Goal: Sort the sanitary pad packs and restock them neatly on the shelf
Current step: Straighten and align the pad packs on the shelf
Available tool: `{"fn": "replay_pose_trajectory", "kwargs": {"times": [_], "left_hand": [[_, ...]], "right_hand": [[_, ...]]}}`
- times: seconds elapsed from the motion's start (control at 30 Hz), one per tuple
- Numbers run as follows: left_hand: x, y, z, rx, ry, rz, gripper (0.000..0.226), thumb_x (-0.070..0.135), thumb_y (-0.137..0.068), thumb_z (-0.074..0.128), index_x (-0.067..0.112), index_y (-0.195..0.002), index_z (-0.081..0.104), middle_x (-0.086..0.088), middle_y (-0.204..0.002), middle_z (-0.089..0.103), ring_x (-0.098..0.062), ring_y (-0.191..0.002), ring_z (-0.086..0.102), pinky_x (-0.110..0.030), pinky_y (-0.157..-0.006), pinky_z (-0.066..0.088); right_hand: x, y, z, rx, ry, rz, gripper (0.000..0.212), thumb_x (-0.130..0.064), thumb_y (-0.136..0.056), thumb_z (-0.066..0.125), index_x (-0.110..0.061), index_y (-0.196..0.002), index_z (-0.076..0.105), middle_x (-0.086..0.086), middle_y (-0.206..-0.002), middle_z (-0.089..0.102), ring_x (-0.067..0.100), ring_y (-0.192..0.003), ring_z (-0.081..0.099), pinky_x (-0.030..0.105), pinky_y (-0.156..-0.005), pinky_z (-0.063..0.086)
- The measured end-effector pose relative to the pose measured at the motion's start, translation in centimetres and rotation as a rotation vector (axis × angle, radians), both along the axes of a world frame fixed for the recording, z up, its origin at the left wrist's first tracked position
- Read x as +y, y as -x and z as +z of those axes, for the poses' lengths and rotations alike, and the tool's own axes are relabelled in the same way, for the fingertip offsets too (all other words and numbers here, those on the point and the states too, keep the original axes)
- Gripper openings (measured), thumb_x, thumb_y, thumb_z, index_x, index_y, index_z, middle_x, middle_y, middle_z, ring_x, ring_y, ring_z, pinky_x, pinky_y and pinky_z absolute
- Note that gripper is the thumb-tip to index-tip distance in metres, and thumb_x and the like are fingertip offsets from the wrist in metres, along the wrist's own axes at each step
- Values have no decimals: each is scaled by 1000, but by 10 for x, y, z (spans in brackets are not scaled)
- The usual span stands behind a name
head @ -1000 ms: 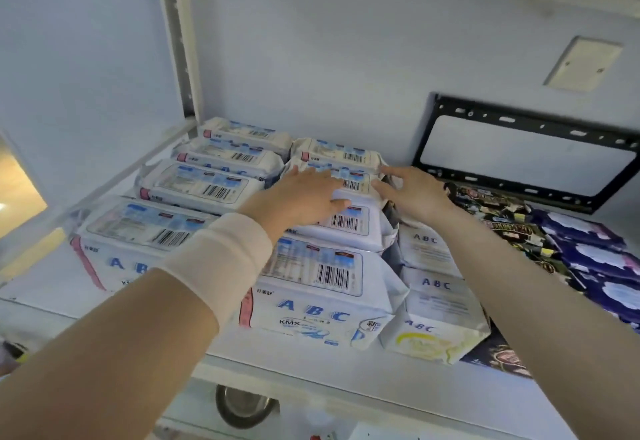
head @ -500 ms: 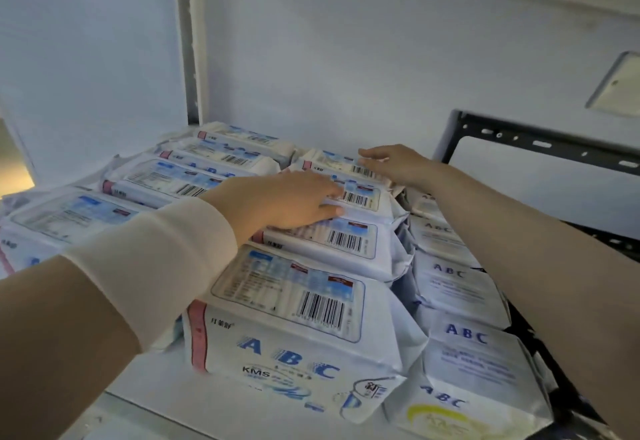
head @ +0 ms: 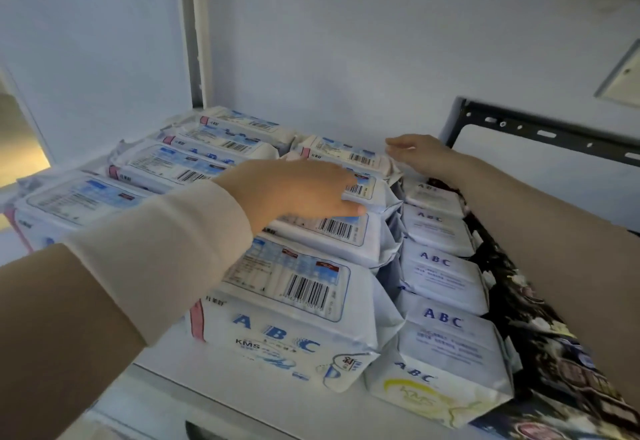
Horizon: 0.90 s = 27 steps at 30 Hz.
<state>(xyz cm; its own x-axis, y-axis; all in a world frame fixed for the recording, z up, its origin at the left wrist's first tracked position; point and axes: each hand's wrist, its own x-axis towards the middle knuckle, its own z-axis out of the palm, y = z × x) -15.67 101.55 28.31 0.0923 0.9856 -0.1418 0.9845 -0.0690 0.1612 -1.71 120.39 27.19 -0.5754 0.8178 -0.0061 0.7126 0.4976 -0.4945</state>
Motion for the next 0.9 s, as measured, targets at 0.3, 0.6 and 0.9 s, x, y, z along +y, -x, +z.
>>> {"fn": "replay_pose_trajectory", "kwargs": {"times": [0.3, 0.6, 0.9], "left_hand": [[-35, -73, 3, -143, -82, -208, 57, 46, -95, 40, 24, -146, 26, 3, -153, 24, -18, -138, 26, -29, -107, 23], [-42, -128, 4, -172, -93, -291, 57, 47, -95, 39, 24, -145, 28, 0, -153, 25, -19, -138, 27, -32, -110, 21], [-33, -225, 2, -133, -112, -418, 58, 50, -94, 37, 19, -144, 30, -3, -148, 34, -23, -134, 33, -44, -112, 21]], "right_hand": [[-21, -83, -1, -117, -61, -64, 45, -36, -92, 52, -16, -133, 50, 3, -141, 46, 17, -129, 42, 17, -94, 26], [-82, -169, 21, 82, -195, -310, 45, -36, -96, 45, -21, -138, 43, -1, -146, 38, 14, -135, 31, 14, -100, 18], [-121, -305, 31, 269, -22, -597, 52, -46, -95, 42, -24, -141, 37, 0, -153, 27, 15, -142, 20, 22, -113, 12]]}}
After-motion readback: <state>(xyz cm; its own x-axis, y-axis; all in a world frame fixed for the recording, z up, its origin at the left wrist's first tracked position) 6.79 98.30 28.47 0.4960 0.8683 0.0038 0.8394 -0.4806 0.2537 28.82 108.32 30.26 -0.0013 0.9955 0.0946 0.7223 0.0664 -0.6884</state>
